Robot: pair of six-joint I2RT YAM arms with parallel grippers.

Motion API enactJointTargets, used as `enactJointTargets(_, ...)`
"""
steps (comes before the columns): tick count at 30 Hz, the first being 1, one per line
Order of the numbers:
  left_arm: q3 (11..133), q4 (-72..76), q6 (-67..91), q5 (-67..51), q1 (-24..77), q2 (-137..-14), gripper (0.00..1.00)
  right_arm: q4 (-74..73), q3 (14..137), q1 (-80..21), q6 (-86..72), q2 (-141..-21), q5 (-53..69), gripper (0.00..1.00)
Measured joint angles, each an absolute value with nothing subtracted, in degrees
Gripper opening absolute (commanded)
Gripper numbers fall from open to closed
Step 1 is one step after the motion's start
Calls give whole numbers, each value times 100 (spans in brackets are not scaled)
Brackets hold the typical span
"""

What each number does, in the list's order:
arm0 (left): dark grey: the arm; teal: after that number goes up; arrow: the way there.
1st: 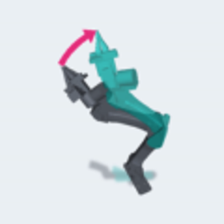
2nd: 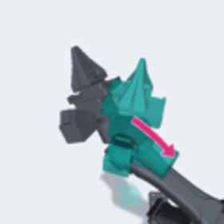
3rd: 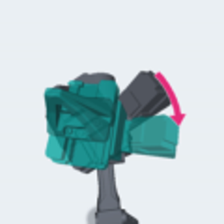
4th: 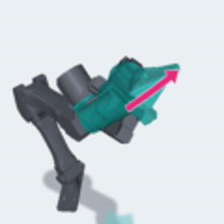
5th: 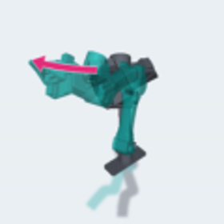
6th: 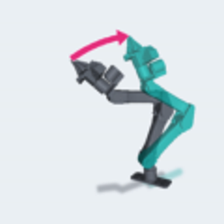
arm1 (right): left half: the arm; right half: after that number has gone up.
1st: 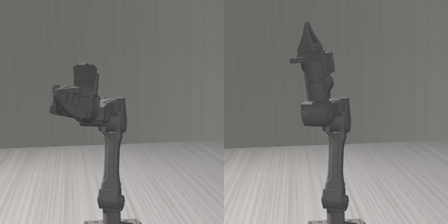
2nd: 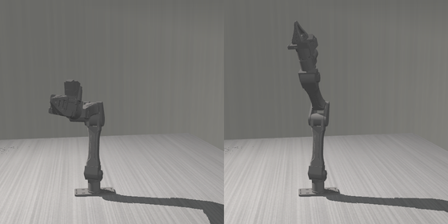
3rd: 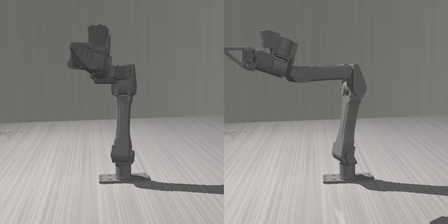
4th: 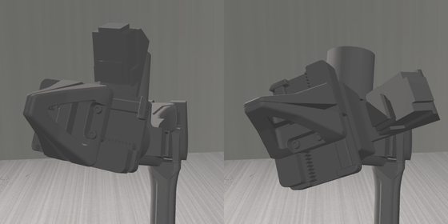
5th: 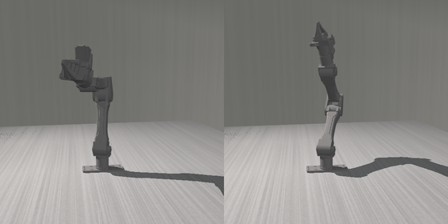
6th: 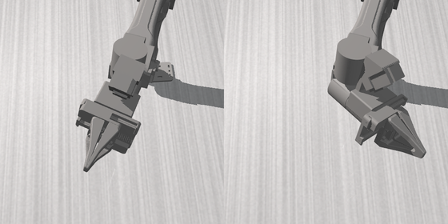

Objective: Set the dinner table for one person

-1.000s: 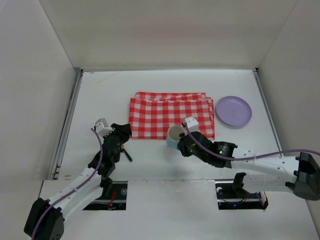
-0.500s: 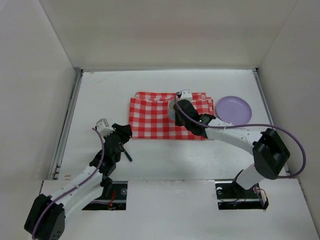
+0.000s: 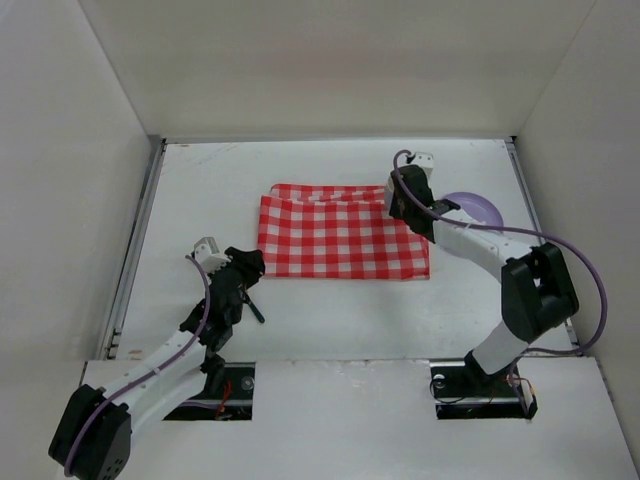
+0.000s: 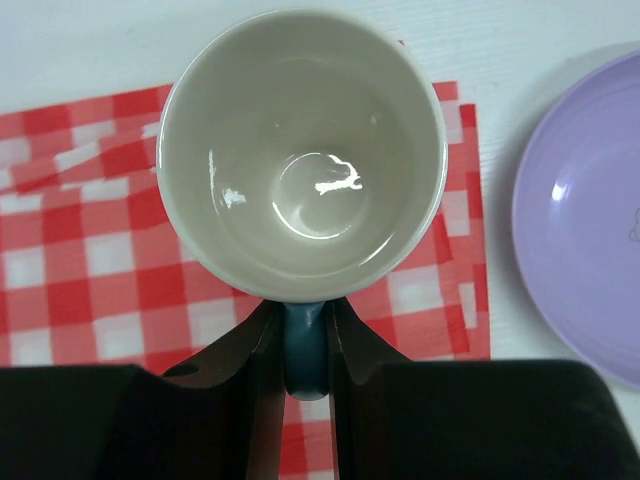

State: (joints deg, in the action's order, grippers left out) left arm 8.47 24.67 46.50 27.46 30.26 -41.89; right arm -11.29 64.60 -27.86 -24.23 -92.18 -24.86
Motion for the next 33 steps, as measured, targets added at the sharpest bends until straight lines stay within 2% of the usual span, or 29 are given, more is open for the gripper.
enactJointTargets(7,847,2534,4665,2746,3026,-4318,39,-1103,6788,-2357,-2316,-9789,-2298,6)
enactJointTargets(17,847,2630,4678,2744,3026,-4421,39,-1081,7185,-2250,-2268,-10274,-2067,10)
enactJointTargets(19,847,2657,4678,2744,3026,-4421,39,-1044,7194,-2250,-2270,-10322,-2053,18)
enactJointTargets(24,847,2681,4678,2727,3026,-4421,40,-880,7192,-2250,-2298,-10372,-2060,45)
enactJointTargets(28,847,2683,4678,2703,3026,-4425,40,-681,7177,-2250,-2300,-10265,-2078,55)
enactJointTargets(33,845,2683,4678,2700,3026,-4429,40,-582,6956,-2257,-2292,-9692,-2075,58)
